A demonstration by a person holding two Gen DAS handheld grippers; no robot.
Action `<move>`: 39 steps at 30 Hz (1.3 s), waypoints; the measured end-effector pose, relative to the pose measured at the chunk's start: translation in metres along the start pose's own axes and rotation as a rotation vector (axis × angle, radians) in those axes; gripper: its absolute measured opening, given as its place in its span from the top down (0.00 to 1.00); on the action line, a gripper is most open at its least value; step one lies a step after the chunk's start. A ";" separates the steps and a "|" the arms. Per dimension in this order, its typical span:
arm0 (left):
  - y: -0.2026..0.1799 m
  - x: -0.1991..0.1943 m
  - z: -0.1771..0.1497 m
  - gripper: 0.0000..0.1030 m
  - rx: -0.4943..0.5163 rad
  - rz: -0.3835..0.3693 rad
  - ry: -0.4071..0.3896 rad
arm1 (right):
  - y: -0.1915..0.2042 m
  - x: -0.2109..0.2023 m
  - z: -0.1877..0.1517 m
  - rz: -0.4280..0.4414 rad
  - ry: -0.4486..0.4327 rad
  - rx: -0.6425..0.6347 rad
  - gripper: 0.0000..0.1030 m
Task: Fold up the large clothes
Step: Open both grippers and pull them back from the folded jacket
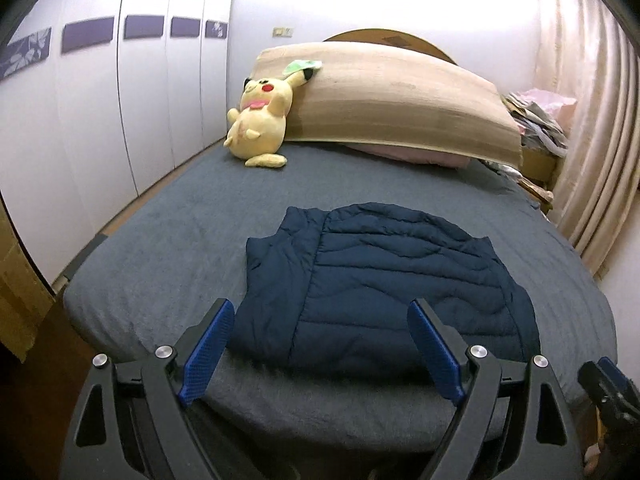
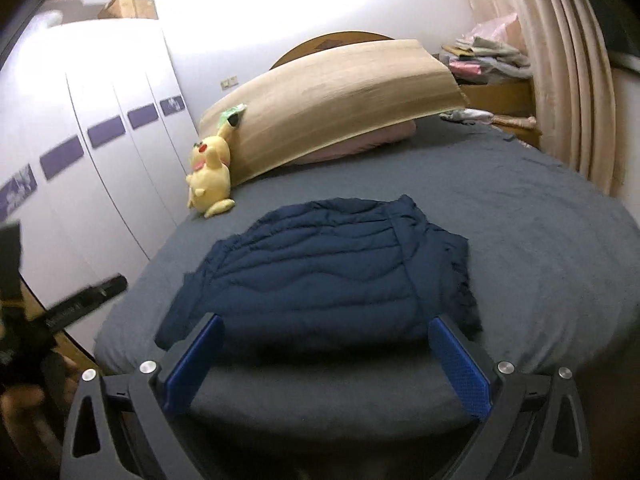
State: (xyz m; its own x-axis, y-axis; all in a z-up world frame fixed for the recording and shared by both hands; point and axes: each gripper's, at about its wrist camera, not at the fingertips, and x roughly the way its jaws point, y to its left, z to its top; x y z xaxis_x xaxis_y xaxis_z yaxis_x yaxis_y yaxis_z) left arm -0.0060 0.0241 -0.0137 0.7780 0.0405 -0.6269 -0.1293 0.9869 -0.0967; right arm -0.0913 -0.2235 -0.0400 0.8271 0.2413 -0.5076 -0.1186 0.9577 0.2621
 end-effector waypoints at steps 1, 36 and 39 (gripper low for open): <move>-0.002 -0.005 -0.001 0.14 0.009 -0.001 -0.014 | 0.002 -0.004 -0.002 -0.011 -0.009 -0.011 0.00; -0.019 -0.017 -0.002 0.07 0.065 0.028 -0.083 | 0.033 -0.005 -0.006 -0.128 -0.033 -0.136 0.00; -0.021 -0.018 -0.002 0.07 0.059 0.022 -0.081 | 0.034 -0.005 -0.007 -0.129 -0.034 -0.139 0.00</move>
State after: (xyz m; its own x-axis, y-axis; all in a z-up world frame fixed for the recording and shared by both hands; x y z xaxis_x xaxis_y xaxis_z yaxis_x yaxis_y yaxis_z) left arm -0.0181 0.0029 -0.0019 0.8229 0.0721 -0.5635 -0.1121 0.9930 -0.0367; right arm -0.1032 -0.1909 -0.0340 0.8581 0.1119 -0.5012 -0.0832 0.9934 0.0793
